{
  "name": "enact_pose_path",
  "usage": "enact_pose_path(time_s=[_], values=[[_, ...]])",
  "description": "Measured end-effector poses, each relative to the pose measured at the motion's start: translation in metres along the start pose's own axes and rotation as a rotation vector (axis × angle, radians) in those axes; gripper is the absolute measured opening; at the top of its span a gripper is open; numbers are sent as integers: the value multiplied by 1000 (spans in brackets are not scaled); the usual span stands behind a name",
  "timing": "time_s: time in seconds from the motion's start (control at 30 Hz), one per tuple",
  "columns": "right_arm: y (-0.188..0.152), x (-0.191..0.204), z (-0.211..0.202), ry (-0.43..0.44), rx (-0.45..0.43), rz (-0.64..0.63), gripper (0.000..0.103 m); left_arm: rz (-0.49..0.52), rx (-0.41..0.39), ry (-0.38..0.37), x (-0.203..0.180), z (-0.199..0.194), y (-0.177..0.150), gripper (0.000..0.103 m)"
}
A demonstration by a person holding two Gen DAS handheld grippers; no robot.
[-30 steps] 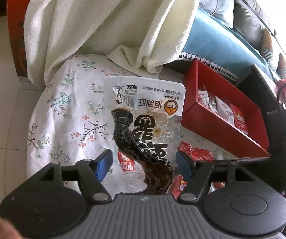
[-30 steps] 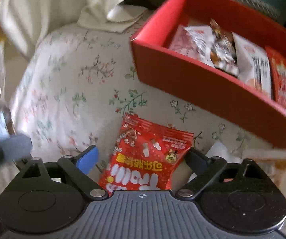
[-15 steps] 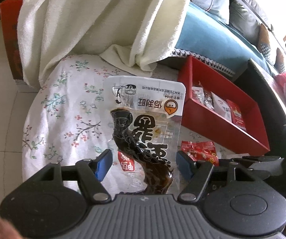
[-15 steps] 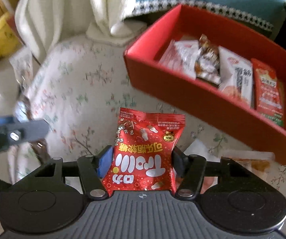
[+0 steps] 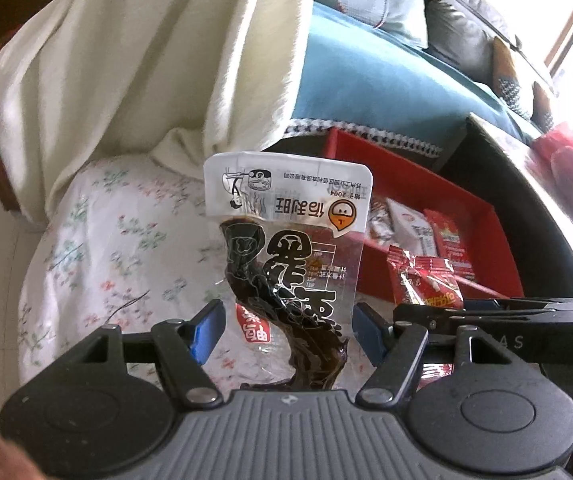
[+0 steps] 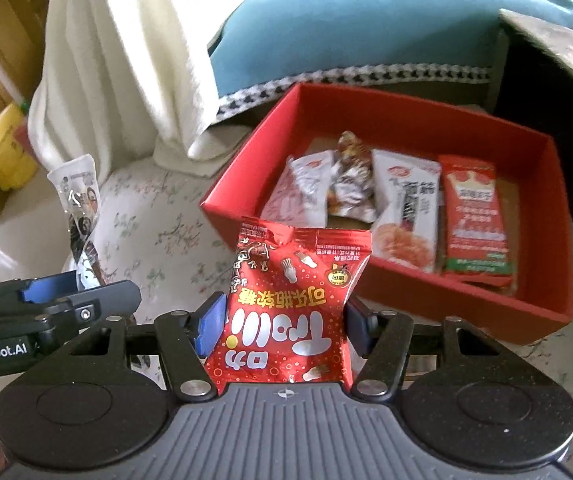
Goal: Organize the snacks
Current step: 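Lift both held snacks and carry them over the red box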
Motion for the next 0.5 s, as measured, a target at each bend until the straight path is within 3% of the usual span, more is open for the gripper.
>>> enact_pose_path(time_s=[0.5], values=[[16, -53, -33, -10, -110, 89, 69, 124, -73, 28, -62, 8, 35, 62]])
Point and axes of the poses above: each gripper's, at about its wrist camera, not at the fingertips, and z roughly the way its jaws point, x to its left, y to its top, the point moved 4 cm from there along z, roughly the way its jaws point, and after that the axes turned 14 degrees about x, right-handed, at the moved point
